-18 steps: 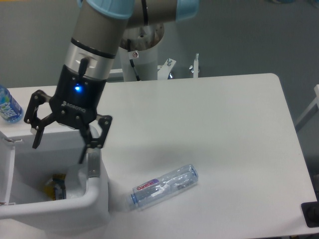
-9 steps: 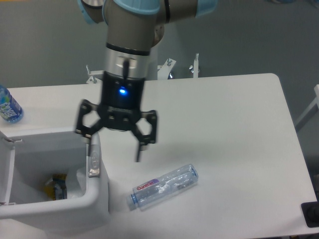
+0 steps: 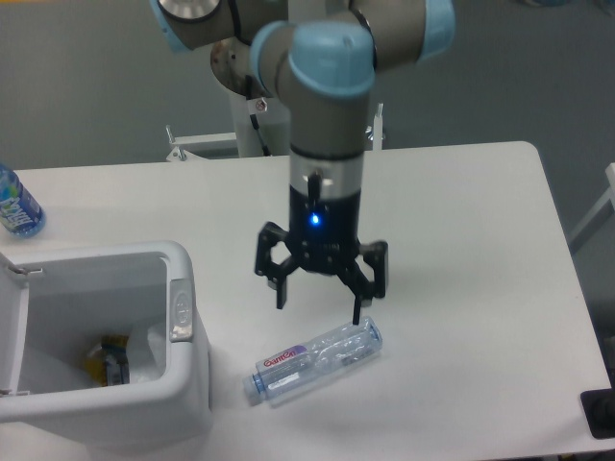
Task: Place the trash in the trash can
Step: 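Move the open gripper over the clear water bottle and lower it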
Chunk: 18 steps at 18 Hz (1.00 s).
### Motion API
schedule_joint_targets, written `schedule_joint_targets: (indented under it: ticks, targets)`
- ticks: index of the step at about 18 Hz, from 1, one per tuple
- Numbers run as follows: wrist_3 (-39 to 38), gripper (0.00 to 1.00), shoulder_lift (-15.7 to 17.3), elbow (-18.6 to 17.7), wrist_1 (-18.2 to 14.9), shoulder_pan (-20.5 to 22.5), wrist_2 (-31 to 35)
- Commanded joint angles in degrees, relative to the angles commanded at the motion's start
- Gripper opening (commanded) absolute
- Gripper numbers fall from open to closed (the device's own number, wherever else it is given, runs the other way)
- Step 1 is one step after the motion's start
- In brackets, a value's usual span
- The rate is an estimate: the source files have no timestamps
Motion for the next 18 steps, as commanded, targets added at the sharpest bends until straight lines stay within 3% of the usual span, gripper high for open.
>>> schedule_joint_targets:
  ticks: [5, 15, 18]
  targets:
    - [10.3, 1.0, -5.4, -0.4, 0.1, 0.2, 1.7]
    - [10.3, 1.0, -12.8, 0.3, 0.6, -3.7, 7.6]
    - [10.1, 1.0, -13.1, -0.3, 0.6, -5.3, 9.4]
